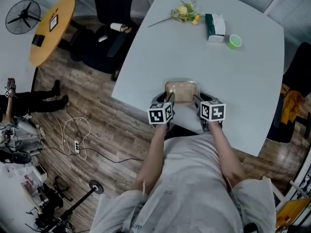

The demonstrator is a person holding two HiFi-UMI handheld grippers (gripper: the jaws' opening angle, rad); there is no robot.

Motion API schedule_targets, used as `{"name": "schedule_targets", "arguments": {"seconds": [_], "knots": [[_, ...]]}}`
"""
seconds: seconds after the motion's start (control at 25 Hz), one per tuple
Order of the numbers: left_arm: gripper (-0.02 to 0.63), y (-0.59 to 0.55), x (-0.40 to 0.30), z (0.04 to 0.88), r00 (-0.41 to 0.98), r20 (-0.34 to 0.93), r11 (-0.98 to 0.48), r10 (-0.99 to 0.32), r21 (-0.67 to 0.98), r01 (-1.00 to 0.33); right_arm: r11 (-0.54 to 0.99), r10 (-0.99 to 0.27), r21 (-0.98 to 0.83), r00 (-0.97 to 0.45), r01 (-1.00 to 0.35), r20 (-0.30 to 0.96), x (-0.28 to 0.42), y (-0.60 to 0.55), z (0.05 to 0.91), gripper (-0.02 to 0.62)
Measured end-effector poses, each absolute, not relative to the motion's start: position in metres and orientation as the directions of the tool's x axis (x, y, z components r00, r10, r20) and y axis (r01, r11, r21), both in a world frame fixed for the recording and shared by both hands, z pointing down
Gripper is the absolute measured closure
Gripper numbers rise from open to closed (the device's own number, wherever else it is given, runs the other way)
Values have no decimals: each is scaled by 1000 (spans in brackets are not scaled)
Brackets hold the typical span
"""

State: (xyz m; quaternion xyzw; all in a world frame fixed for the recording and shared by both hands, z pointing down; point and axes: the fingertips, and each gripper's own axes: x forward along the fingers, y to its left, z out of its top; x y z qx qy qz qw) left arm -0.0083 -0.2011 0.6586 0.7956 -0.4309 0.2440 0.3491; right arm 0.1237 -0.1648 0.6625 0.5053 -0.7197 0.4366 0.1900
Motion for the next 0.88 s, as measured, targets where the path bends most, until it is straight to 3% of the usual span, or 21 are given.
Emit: {"name": "schedule_targets", "arguments": {"seconds": [0.24,0.88], "knots": [[462,-202,-5,656,515,688,-387,-511,351,-853,119,-572,-412,-401,-904,715,124,-165,656,433],[463,-197,-26,646,515,666,-361,-539,370,-856,141,-620,-452,-435,-881,654,112,-167,635,514]]}}
